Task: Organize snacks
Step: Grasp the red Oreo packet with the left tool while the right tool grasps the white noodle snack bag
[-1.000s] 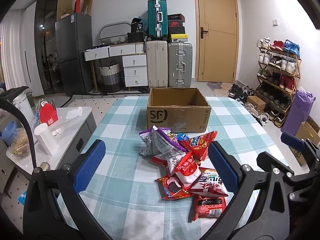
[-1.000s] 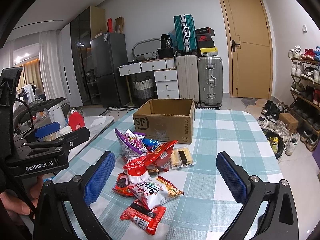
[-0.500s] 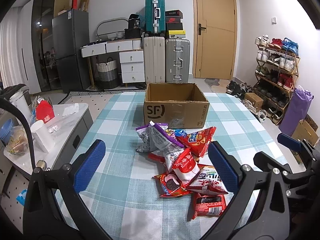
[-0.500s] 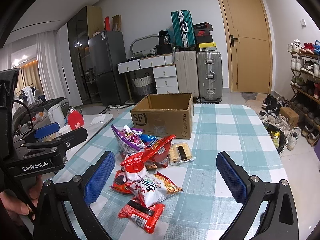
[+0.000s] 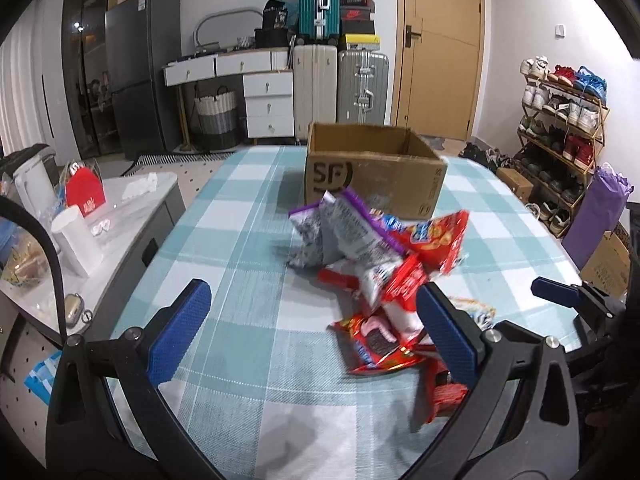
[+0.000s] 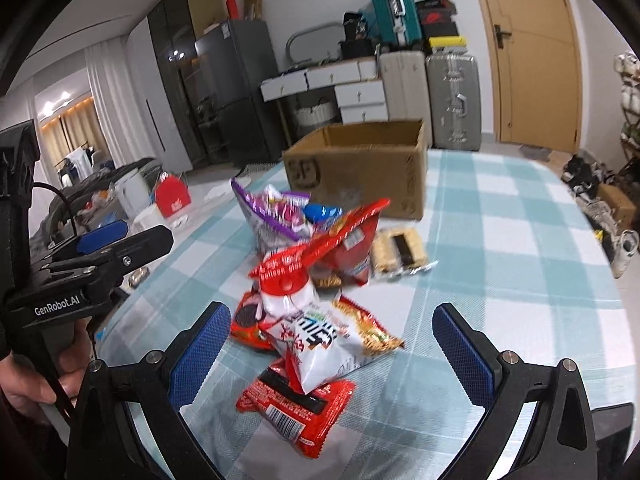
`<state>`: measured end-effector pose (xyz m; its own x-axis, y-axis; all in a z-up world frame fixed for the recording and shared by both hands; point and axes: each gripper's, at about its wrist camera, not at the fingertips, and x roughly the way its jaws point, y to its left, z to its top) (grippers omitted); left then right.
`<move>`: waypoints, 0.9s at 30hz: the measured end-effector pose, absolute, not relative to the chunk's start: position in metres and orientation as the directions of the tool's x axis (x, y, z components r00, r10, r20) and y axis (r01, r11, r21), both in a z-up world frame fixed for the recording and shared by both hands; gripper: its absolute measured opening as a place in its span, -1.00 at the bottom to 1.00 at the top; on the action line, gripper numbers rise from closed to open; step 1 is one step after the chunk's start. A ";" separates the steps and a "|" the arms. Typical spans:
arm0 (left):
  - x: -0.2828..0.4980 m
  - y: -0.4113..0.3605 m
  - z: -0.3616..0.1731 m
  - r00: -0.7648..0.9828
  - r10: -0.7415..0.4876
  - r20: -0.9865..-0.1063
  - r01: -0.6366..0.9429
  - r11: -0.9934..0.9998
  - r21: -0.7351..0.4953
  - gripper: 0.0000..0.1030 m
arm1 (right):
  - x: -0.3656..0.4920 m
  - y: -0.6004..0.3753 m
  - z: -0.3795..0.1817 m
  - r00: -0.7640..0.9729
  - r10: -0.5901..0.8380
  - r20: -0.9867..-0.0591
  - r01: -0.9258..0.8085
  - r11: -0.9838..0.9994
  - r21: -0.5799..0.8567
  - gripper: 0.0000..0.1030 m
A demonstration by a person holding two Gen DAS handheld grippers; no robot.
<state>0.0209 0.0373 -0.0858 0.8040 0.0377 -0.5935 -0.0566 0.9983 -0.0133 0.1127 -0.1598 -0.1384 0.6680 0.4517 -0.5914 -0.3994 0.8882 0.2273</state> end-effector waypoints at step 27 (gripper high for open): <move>0.047 0.054 -0.159 0.722 -0.062 -0.689 0.014 0.997 -0.075 0.98 | 0.175 -0.144 -0.206 0.473 0.564 -0.677 -0.434 0.818 0.378 0.47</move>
<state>0.0474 0.0536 -0.1587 0.7217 -0.0615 -0.6895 0.0138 0.9971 -0.0745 0.1753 -0.1439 -0.2058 0.4727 0.5640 -0.6771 -0.4340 0.8177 0.3782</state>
